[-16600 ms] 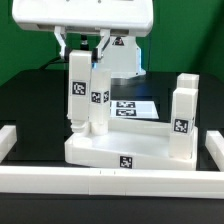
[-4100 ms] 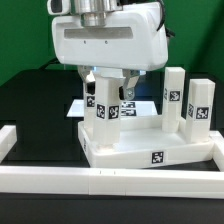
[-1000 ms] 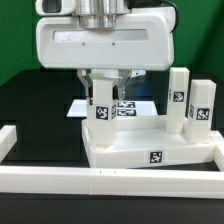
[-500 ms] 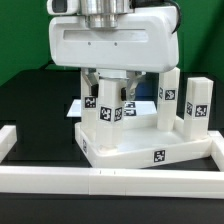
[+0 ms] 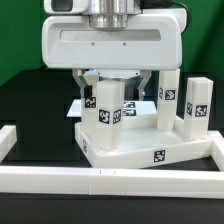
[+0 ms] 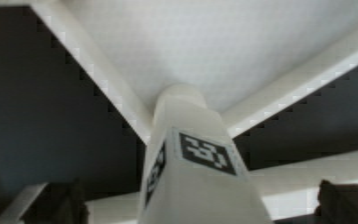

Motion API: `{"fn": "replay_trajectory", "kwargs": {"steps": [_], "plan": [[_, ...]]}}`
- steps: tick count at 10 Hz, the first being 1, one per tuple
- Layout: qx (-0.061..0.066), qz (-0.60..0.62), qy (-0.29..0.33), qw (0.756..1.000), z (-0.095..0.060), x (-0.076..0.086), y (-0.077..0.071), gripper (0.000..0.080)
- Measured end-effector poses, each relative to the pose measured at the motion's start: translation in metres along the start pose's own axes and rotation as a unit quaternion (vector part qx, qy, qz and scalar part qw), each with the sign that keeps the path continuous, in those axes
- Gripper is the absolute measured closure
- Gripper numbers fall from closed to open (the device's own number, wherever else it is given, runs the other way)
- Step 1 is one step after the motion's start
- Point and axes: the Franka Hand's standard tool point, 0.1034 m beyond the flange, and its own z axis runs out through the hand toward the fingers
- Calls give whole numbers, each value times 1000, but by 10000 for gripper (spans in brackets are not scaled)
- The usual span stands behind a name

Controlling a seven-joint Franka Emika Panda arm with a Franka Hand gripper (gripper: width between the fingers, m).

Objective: Assemble desk

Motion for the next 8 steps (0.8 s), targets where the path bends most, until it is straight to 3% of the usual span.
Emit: {"fn": "replay_trajectory", "kwargs": {"steps": [4, 8], "plan": [[-3, -193, -8, 981, 2, 7, 0, 150], [-6, -337, -9, 942, 1, 8, 1, 150]]}}
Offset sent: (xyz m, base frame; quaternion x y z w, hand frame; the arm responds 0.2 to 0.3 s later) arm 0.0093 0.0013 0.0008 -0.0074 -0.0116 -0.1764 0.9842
